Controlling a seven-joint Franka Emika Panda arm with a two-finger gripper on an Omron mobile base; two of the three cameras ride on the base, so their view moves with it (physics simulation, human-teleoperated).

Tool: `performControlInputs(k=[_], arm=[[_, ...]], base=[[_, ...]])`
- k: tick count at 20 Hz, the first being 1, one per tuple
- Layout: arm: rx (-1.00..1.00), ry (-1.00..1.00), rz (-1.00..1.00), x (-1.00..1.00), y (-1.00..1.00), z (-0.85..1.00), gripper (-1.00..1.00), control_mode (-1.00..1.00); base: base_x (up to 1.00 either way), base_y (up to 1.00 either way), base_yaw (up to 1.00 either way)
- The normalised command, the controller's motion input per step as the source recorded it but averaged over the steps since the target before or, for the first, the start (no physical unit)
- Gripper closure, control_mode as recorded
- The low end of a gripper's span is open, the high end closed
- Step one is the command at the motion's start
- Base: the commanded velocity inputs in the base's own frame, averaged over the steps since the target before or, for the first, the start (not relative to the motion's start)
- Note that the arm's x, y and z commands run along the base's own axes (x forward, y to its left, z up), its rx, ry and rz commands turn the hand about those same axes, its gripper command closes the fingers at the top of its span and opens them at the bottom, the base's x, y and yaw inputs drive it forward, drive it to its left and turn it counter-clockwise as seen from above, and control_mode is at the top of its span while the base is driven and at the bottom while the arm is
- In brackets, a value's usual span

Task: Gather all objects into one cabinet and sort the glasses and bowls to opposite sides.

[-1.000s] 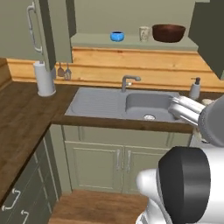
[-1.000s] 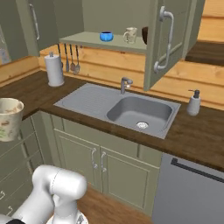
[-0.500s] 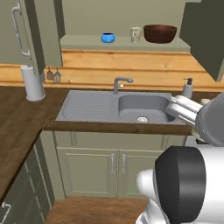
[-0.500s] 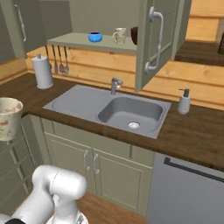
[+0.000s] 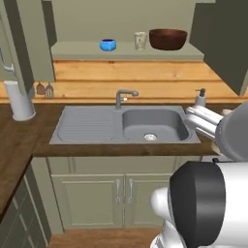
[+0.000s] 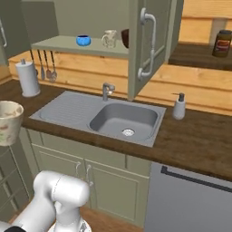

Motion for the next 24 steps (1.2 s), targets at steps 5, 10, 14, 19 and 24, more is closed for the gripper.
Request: performControlInputs(k=[5,10,14,19,24], arm=[[0.00,0.00,0.00,0.00,0.00,0.00,1.00,1.00],[0.00,0.00,0.00,0.00,0.00,0.00,1.00,1.00],[0.00,0.00,0.00,0.00,0.00,0.00,1.00,1.00],[0.00,0.00,0.00,0.00,0.00,0.00,1.00,1.00],[0.00,0.00,0.00,0.00,0.00,0.00,1.00,1.00]], base=[[0.65,-0.02,-0.06],[0.39,0.03,-0.01],[0.39,0.00,0.00],[0.42,0.00,-0.01],[0.27,0.00,0.00]])
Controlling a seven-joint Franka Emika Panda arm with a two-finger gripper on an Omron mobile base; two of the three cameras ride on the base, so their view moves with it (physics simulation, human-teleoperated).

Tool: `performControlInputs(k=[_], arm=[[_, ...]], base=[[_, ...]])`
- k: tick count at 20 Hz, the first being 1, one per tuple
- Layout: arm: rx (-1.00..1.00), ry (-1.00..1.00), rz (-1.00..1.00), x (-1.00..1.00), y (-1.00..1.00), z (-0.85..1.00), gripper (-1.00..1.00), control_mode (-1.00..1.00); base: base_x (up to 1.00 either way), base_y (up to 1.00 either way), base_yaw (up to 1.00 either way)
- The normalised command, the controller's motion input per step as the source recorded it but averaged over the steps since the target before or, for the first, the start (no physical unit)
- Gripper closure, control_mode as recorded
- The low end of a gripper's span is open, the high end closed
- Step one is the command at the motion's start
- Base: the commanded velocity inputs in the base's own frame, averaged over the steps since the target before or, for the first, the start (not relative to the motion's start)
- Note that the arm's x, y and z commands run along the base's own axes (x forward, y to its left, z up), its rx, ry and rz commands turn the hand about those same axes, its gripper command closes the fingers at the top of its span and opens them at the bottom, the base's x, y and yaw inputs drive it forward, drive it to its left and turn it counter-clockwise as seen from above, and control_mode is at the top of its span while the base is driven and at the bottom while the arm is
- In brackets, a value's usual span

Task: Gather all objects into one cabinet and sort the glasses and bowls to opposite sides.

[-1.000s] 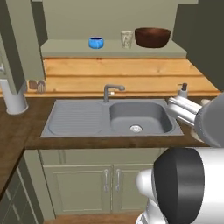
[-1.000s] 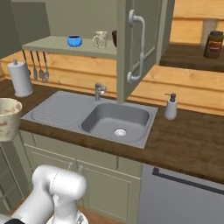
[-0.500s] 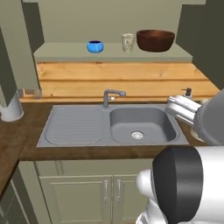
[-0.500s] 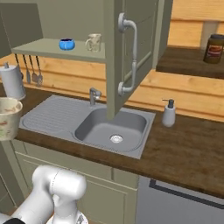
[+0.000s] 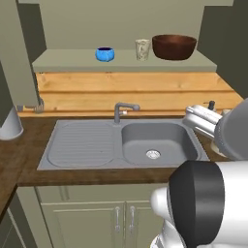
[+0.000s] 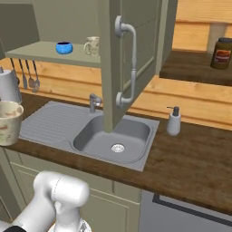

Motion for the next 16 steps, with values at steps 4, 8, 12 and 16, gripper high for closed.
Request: performControlInputs(k=[4,8,12,16], arm=[[0.00,0.00,0.00,0.00,0.00,0.00,1.00,1.00],[0.00,0.00,0.00,0.00,0.00,0.00,1.00,1.00],[0.00,0.00,0.00,0.00,0.00,0.00,1.00,1.00],[0.00,0.00,0.00,0.00,0.00,0.00,1.00,1.00]], base=[[0.27,0.00,-0.01],[0.26,0.00,0.00],[0.35,0.00,0.00],[0.31,0.00,0.00]])
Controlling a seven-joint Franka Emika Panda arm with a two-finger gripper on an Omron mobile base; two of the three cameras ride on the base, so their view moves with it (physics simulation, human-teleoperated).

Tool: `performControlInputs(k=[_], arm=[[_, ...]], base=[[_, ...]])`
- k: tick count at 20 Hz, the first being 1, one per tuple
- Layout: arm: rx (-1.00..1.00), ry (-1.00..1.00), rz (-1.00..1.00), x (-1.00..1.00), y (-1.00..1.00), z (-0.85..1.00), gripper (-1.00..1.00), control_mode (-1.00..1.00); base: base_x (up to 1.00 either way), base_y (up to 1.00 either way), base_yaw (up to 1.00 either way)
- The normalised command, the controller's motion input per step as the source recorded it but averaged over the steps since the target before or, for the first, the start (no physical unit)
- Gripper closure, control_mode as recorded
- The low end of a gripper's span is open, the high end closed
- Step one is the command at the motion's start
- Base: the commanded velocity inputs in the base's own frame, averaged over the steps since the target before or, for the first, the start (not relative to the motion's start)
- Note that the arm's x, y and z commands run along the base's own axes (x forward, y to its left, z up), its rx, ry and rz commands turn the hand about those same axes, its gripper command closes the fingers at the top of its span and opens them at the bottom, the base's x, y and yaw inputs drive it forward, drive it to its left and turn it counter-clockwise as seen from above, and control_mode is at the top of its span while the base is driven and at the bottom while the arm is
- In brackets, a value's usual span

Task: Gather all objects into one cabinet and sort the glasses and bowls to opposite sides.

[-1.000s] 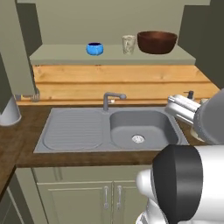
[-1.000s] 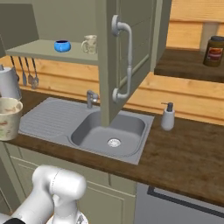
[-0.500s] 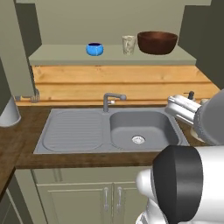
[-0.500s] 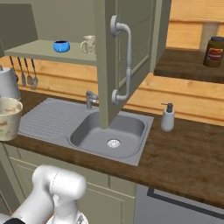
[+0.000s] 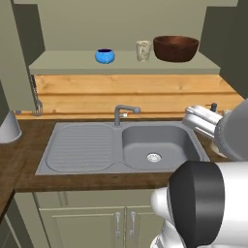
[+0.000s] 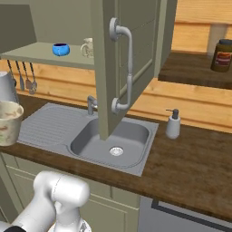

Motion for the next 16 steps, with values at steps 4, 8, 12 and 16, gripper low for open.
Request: performControlInputs(k=[4,8,12,16], arm=[[0.00,0.00,0.00,0.00,0.00,0.00,1.00,1.00],[0.00,0.00,0.00,0.01,0.02,0.09,1.00,-1.00],[0.09,-0.02,0.07,-0.01,0.00,0.51,1.00,-1.00],[0.06,-0.09,0.06,0.00,-0.01,0.62,1.00,-1.00]], base=[[0.16,0.00,0.00],[0.06,0.00,0.00],[0.00,0.00,0.00],[0.00,0.00,0.00]])
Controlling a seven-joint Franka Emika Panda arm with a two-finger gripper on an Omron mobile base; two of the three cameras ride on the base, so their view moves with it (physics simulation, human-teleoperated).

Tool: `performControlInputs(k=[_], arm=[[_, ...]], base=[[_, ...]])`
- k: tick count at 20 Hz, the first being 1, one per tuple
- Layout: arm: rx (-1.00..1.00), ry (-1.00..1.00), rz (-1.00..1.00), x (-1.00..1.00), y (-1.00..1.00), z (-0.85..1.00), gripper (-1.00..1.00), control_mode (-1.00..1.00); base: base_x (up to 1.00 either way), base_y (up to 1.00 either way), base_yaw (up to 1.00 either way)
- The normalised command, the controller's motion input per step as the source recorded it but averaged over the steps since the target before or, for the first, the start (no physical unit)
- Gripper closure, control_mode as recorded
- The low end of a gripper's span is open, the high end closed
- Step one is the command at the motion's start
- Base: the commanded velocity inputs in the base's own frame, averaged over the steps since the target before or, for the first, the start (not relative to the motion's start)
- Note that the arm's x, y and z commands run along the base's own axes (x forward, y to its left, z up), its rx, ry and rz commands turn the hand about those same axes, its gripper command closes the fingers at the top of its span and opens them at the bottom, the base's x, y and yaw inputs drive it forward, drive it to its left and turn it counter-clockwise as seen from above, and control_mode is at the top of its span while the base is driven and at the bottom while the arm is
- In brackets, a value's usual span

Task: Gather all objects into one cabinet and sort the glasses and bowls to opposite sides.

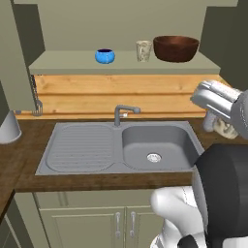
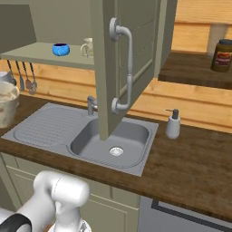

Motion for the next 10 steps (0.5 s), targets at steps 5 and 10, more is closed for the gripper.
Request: performControlInputs(k=[5,10], arm=[[-0.01,-0.13,0.00,0.25,-0.12,0.75,1.00,-1.00],[-0.06,0.02,0.02,0.55,0.03,0.32,1.00,-1.00]], base=[[0.00,0.00,0.00],[0.00,0.00,0.00]])
